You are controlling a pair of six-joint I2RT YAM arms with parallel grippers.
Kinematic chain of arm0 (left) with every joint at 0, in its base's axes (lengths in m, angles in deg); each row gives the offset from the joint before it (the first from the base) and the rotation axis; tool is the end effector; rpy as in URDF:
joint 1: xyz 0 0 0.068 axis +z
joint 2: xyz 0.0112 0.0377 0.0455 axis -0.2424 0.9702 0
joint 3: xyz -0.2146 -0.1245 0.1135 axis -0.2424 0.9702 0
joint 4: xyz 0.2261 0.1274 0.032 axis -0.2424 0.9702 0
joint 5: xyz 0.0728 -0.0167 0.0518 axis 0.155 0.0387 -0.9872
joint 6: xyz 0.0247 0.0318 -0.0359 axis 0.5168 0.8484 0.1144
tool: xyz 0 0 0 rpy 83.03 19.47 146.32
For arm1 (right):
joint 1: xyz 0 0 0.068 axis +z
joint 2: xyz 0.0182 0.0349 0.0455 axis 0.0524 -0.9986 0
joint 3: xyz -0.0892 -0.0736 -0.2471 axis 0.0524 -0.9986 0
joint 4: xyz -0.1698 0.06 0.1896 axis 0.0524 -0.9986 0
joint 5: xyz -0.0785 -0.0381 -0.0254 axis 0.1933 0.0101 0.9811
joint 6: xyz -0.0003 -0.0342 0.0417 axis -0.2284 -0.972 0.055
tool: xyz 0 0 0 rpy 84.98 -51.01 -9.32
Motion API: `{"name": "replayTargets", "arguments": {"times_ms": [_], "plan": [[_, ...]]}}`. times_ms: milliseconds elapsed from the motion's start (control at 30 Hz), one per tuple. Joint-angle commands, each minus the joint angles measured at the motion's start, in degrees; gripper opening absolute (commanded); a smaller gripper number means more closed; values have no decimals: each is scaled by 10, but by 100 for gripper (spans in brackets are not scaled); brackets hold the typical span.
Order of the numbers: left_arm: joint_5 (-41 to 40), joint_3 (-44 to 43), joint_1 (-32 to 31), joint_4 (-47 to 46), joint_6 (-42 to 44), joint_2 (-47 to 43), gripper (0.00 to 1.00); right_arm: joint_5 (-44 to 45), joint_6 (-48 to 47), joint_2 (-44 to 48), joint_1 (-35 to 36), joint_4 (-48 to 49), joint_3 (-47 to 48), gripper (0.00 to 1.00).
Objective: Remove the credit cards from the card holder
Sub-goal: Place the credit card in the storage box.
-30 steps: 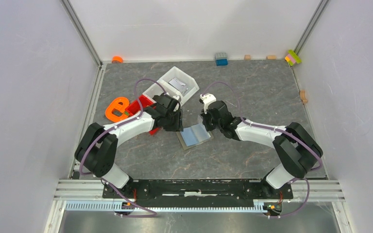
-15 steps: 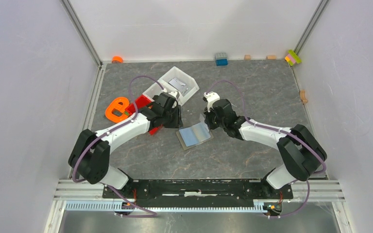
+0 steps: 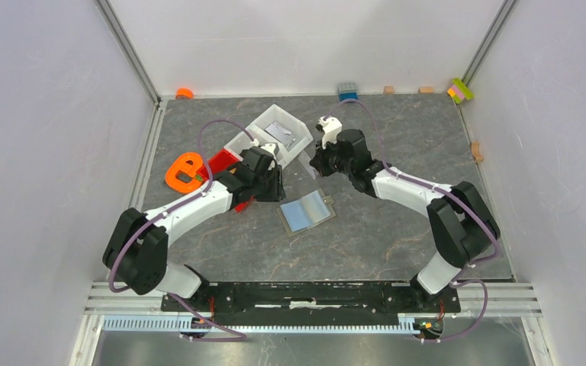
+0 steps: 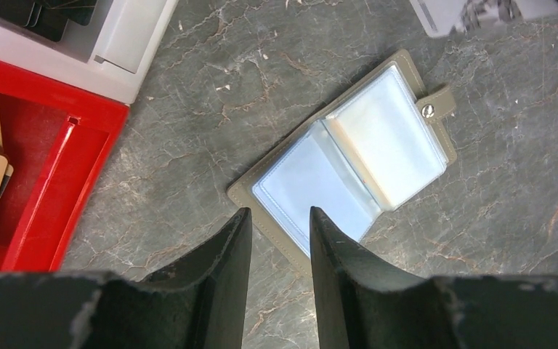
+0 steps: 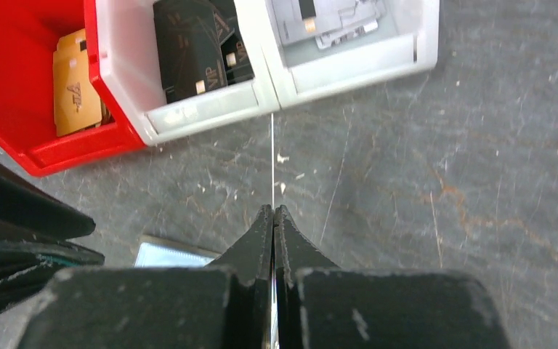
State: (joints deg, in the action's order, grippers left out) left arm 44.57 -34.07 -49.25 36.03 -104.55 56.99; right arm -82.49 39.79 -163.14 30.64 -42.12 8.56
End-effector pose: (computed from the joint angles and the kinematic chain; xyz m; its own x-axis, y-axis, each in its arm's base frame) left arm 0.2442 -0.1726 0.2236 -0.8216 0.0108 -0.5700 0.2232 0.9261 -0.3041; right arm 0.3012 0.2071 0.2261 -0.5145 -0.1035 -0.8512 -0.5706 0.7823 0.2498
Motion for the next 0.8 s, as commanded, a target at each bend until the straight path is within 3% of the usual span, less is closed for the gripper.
{"name": "replayTargets", "arguments": {"times_ms": [0, 167, 367, 767], "plan": [[-19, 2, -2, -22, 12, -11, 42, -39, -46, -41, -3, 50, 63, 0], [-9, 3, -2, -25, 9, -12, 42, -67, -65, -127, -13, -7, 186, 0], [-14, 8, -2, -32, 5, -19, 43, -88, -39, -203, -37, 31, 254, 0], [-52, 39, 0, -57, -6, -73, 44, -134, -33, -357, -47, 3, 448, 0]]}}
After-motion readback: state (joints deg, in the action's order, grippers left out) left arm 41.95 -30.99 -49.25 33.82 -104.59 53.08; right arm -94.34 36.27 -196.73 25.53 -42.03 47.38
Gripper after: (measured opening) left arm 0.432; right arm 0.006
